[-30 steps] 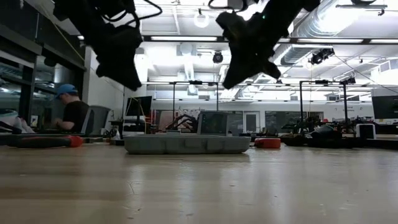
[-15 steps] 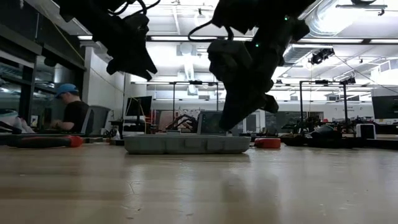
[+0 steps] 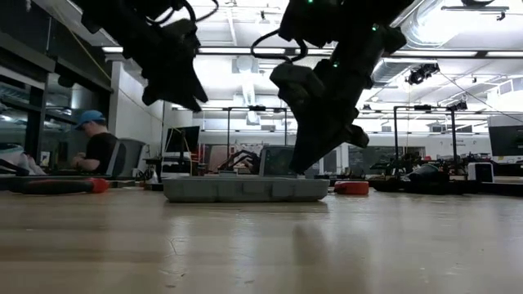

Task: Prefit tool cases
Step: Remove the orange nut driver from the gray prefit tool case

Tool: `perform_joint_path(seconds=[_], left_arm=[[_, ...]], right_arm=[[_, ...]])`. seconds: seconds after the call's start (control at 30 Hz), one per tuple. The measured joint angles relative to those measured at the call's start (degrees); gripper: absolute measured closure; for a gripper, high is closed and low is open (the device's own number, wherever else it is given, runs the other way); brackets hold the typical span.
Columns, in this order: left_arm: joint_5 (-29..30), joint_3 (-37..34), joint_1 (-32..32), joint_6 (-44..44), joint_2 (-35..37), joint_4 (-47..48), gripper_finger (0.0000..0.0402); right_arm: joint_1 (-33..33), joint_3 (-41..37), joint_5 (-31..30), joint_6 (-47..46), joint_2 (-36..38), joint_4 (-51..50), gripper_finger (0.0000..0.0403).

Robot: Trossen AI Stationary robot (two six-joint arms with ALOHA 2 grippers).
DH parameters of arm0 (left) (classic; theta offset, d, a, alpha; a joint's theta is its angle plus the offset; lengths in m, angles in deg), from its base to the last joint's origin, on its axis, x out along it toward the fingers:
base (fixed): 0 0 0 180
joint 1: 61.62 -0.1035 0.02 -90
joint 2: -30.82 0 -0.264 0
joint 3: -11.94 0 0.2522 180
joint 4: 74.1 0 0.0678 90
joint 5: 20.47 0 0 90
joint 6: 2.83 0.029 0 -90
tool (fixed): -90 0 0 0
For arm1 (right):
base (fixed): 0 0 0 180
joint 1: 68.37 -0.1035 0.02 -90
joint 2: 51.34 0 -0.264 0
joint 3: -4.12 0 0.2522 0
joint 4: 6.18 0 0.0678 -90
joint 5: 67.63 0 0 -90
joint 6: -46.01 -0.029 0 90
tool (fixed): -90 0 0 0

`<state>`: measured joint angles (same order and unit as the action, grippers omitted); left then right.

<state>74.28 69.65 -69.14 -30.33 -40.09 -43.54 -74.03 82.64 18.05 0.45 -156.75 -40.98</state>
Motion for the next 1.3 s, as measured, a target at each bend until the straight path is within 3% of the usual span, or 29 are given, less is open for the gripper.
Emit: perform_joint_path(seconds=[0.17,0.4,0.67,0.9,1.1,1.3], left_arm=[[-3.1,0.0,1.8,-1.1,-5.3,-0.5,0.0254],[-16.3,0.0,2.5,-0.8,-10.4,-5.5,0.0254],[-16.8,0.0,5.4,2.4,-12.7,-6.7,0.0254],[-21.2,0.0,6.4,4.2,-12.7,-6.3,0.0249],[-24.1,0.0,5.7,3.6,-12.7,-6.4,0.0211],[-23.4,0.0,5.7,1.8,-12.7,-6.3,0.0165]], right_arm=[[0.6,0.0,0.5,0.5,0.0,-1.6,0.0403],[0.7,0.0,1.4,0.6,-1.0,-3.0,0.0403],[1.9,0.4,3.4,0.6,-5.9,2.2,0.0403],[3.3,0.2,5.1,0.6,-6.5,5.1,0.0403],[4.0,0.1,5.2,0.6,-6.7,6.1,0.0403],[4.6,0.1,5.0,0.6,-6.7,6.1,0.0403]])
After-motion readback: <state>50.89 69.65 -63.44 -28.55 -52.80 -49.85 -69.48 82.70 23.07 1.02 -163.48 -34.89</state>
